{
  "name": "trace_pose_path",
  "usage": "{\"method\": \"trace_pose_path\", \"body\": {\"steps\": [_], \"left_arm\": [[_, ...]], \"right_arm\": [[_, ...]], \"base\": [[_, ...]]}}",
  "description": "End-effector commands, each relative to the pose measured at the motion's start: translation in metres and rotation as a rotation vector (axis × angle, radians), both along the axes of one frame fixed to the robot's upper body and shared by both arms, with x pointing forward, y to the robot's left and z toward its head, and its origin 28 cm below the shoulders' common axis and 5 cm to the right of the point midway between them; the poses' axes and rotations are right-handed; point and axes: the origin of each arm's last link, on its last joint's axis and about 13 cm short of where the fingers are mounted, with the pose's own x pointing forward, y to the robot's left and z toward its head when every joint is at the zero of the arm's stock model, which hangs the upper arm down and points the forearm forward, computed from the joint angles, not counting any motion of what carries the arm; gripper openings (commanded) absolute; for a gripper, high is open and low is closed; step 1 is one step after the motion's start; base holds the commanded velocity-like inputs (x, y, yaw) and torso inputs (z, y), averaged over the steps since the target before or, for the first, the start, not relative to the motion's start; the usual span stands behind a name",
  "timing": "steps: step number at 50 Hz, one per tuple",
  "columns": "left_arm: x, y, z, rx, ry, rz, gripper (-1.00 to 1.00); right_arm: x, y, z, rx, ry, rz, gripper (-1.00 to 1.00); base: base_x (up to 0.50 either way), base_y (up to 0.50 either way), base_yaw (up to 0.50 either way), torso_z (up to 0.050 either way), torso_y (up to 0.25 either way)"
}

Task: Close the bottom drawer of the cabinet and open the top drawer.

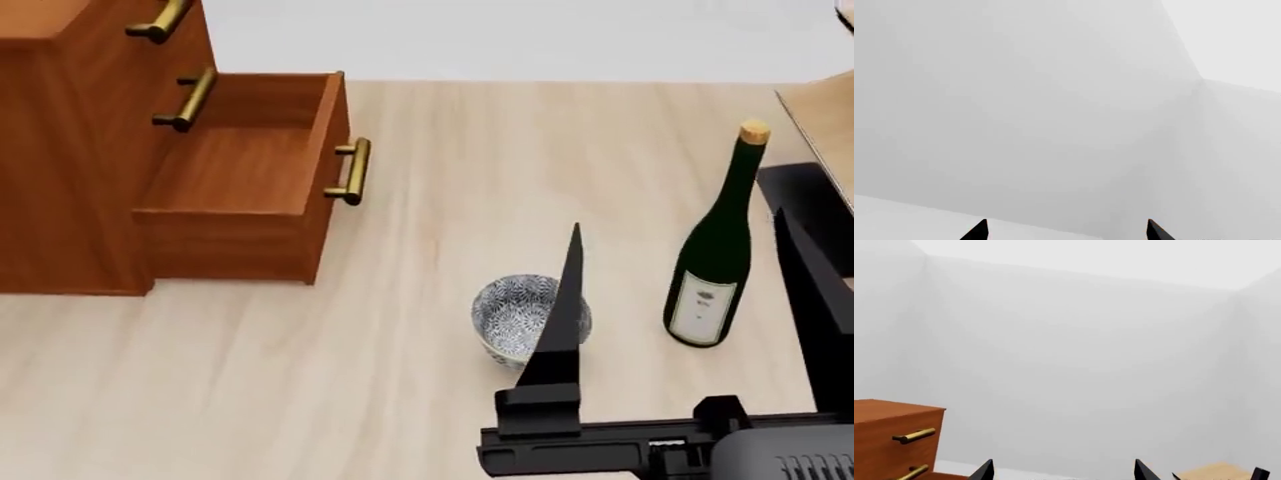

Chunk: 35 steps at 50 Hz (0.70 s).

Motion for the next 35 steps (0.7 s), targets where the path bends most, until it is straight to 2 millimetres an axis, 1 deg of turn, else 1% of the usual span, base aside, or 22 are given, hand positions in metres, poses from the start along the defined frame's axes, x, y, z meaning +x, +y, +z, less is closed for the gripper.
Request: {"method": "trace_pose_path", "body": {"steps": [1, 8, 10, 24, 35], "left_arm": [[-0.0004, -0.0016, 0.0006, 0.017, 0.009, -0.026, 1.0], [-0.0003, -0.0021, -0.0004, 0.035, 0.012, -0.029, 1.0], [0.0001, -0.0029, 0.0, 0.045, 0.006, -0.056, 1.0], [-0.0011, -0.0036, -0.0005, 0.06, 0.0, -0.054, 1.0], [-0.001, -0.0041, 0.0, 0.07, 0.003, -0.052, 1.0]], "right_arm": [[-0.0006, 0.0007, -0.0014, 0.031, 0.016, 0.017, 1.0], [-0.0008, 0.0017, -0.0026, 0.039, 0.016, 0.037, 1.0], [-0.0006, 0.0017, -0.0026, 0.04, 0.016, 0.039, 1.0], [-0.0004, 0.0012, -0.0021, 0.055, 0.019, 0.033, 1.0], [-0.0009, 0.0012, -0.0015, 0.035, 0.011, 0.031, 1.0]], "base": [[0.13, 0.34, 0.0, 0.0, 0.0], [0.13, 0.29, 0.0, 0.0, 0.0], [0.14, 0.27, 0.0, 0.0, 0.0], [0.15, 0.25, 0.0, 0.0, 0.0], [0.15, 0.23, 0.0, 0.0, 0.0]]}}
